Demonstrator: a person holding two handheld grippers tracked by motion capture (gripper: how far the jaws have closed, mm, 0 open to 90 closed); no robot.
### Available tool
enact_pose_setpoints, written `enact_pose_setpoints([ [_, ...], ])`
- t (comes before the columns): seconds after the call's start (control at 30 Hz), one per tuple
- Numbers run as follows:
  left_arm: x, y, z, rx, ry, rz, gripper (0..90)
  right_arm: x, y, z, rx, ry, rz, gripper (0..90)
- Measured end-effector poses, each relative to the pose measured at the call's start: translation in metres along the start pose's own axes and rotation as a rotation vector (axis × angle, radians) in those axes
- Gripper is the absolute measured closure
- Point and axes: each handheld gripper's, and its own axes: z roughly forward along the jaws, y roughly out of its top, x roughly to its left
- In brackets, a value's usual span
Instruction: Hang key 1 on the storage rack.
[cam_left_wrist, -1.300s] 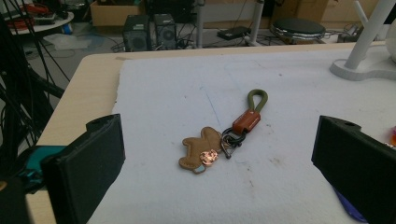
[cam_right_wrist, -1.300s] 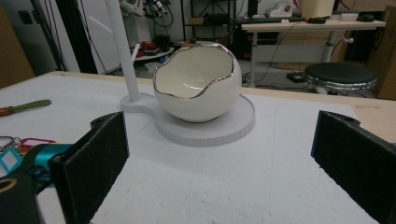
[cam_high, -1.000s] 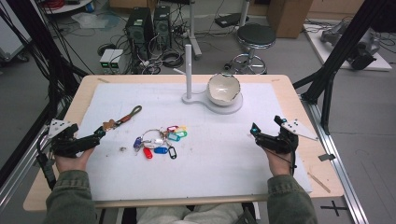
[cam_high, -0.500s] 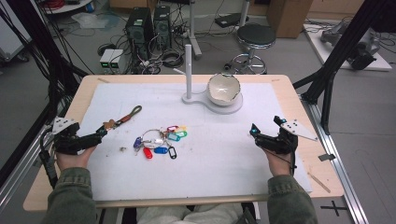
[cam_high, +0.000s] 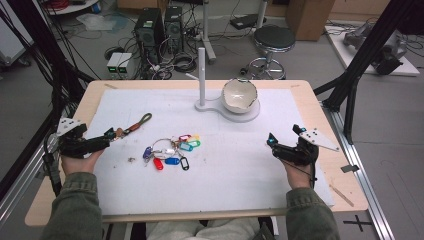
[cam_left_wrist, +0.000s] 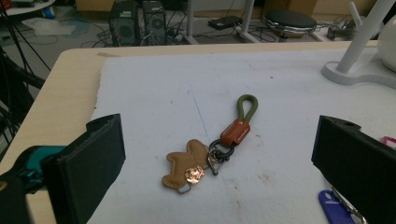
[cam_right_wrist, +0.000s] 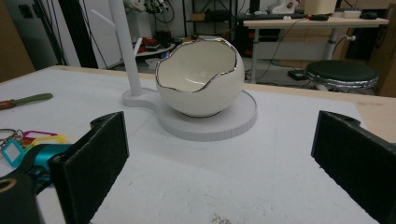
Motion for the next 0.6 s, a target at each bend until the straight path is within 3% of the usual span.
enact_pose_setpoints([
  [0.33, -0.001, 0.012, 0.013, 0.026, -0.023, 0.026, 3.1, -0.001, -0.001, 0.001, 0.01, -0.006, 0.007, 3.0],
  [0.6, 0.0, 0.011, 0.027, 0.046, -0.033, 0.012, 3.1, -0.002, -0.003, 0.003, 0.022, -0.024, -0.002, 3.0],
])
